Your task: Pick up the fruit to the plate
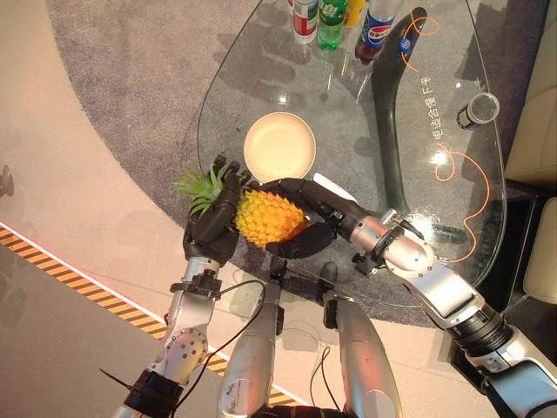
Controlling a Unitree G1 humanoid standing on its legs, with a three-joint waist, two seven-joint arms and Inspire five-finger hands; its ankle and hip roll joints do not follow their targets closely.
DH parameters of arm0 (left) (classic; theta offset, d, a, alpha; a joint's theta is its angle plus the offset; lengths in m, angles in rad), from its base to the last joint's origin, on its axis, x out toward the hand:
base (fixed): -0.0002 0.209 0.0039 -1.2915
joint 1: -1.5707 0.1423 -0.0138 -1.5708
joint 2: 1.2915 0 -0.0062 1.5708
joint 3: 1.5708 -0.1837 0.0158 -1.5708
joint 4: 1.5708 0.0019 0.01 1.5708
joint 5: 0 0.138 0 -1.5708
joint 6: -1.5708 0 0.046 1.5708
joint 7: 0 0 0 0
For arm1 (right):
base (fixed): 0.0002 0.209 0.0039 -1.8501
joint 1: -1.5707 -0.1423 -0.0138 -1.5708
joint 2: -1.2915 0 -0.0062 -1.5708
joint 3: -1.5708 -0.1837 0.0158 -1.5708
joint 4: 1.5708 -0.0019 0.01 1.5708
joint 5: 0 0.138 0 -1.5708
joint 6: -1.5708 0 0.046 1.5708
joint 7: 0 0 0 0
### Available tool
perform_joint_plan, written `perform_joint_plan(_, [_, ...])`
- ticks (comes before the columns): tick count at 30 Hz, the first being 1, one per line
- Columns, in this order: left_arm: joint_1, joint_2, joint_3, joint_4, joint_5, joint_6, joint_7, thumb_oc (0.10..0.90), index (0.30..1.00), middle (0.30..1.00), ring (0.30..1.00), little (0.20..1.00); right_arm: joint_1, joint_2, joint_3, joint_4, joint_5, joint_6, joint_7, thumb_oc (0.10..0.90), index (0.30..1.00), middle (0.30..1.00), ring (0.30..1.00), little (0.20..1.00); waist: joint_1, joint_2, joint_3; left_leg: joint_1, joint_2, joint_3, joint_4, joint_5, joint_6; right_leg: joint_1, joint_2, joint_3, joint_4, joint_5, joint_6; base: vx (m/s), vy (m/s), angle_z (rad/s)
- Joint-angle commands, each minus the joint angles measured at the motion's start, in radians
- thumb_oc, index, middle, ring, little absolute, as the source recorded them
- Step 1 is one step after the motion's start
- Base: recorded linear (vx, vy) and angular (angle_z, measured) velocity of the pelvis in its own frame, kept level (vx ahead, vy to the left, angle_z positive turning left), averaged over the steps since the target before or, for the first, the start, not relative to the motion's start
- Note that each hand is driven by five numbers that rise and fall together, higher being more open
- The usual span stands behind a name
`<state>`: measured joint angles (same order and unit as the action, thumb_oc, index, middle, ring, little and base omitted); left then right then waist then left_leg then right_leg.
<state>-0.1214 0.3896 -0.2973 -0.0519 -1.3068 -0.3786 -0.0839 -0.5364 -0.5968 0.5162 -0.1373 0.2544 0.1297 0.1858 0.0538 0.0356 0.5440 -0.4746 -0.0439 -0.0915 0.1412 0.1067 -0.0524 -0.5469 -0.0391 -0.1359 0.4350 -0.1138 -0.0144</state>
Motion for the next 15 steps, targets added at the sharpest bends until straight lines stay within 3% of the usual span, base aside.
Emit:
perform_joint_plan(1, [-0.131, -0.063, 0.005, -0.231, -0.023, -0.063, -0.185, 0.100, 0.300, 0.300, 0.300, 0.200, -0.018, 0.076, 0.136, -0.179, 0.026, -0.083, 0.052, 0.100, 0.300, 0.300, 0.300, 0.200, -0.011, -0.032, -0.024, -0.015, -0.067, 0.018, 0.148, -0.102, 0.035, 0.080, 0.025, 0.070, -0.166, 0.098, 0.052, 0.00, 0.000, 0.00])
perform_joint_plan(15, [-0.129, -0.086, 0.011, -0.224, -0.019, -0.062, -0.182, 0.100, 0.300, 0.300, 0.300, 0.200, -0.005, 0.096, 0.118, -0.174, 0.028, -0.066, 0.028, 0.100, 0.300, 0.300, 0.300, 0.200, -0.016, -0.031, -0.024, -0.024, -0.064, 0.026, 0.158, -0.106, 0.034, 0.070, 0.022, 0.062, -0.155, 0.094, 0.051, 0.00, 0.000, 0.00])
